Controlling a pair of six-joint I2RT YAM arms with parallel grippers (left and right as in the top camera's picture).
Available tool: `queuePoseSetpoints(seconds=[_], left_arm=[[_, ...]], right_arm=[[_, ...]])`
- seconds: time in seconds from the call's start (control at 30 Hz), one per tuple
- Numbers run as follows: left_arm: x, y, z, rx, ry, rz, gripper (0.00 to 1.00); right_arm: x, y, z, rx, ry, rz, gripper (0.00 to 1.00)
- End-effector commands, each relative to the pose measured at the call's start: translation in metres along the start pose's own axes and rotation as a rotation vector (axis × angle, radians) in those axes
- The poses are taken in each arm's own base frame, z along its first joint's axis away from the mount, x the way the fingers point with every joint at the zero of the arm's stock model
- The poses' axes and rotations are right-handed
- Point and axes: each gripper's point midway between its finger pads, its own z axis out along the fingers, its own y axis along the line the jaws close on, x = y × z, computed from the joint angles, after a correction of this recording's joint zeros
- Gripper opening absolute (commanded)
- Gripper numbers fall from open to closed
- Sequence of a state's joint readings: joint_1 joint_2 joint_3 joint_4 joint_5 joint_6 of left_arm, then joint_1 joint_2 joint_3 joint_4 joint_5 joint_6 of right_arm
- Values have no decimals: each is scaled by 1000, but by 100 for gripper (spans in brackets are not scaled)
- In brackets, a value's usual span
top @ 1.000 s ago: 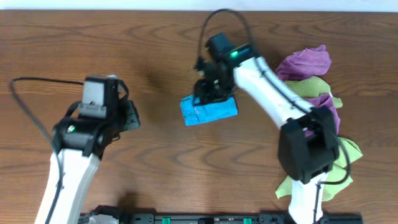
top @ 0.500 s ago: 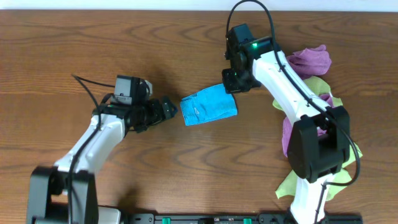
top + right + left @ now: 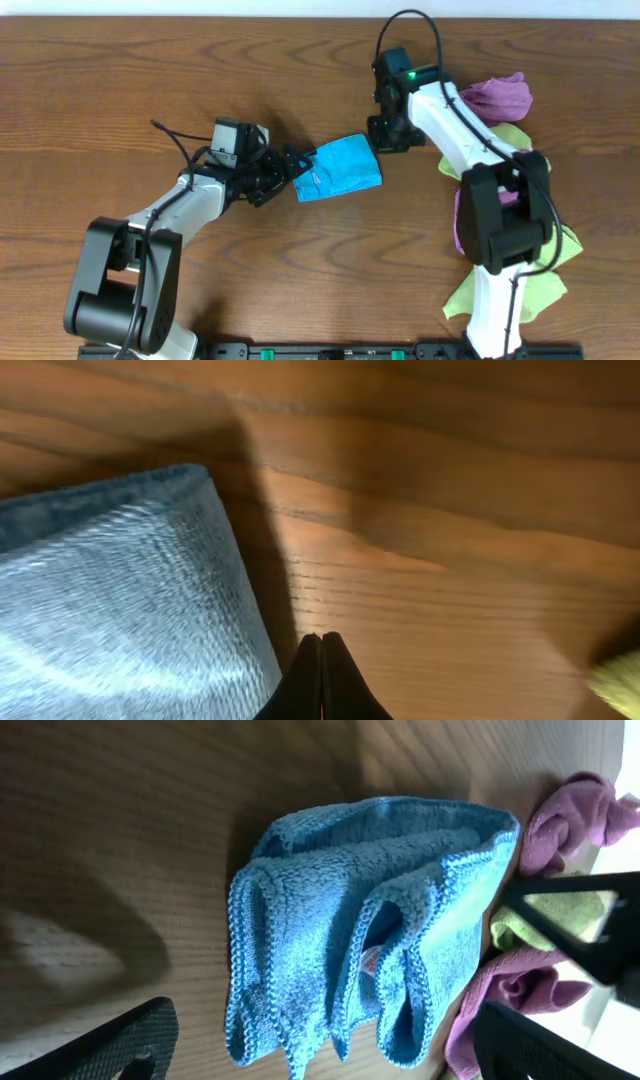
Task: Fold the cloth
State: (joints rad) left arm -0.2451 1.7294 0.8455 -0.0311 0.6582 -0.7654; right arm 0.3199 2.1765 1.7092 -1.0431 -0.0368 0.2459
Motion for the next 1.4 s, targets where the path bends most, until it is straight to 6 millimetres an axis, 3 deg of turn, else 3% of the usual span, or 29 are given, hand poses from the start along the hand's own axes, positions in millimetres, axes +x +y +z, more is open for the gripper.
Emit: queuePoseSetpoints(seconds=[0.0,0.17,0.4,0.7,1.1,1.3,1.33,1.37], left_arm=[[1,3,4,-5,7,-59,95],[-2,4,4,-12,-8,-80,95],[-3,5,4,-22,-18,-80,95],[0,4,7,-27,-11,-72,95],[0,5,7,-31,-15,-73,95],[0,5,7,-31,-14,-73,95],[0,5,7,-32,-15,-73,96],[0,6,6,-32,-15,-73,95]], right_arm=[[6,17,9,-77,35,7,1],[10,49,7,-183,43,-28,1],[19,72,6,-200,51,-79,2],[21,77,5,-224,59,-82,2],[28,119,7,-245,23,-183,2],[31,122,6,-248,31,-189,2],[32,121,6,-248,36,-195,3],[34,119,5,-250,43,-203,21]])
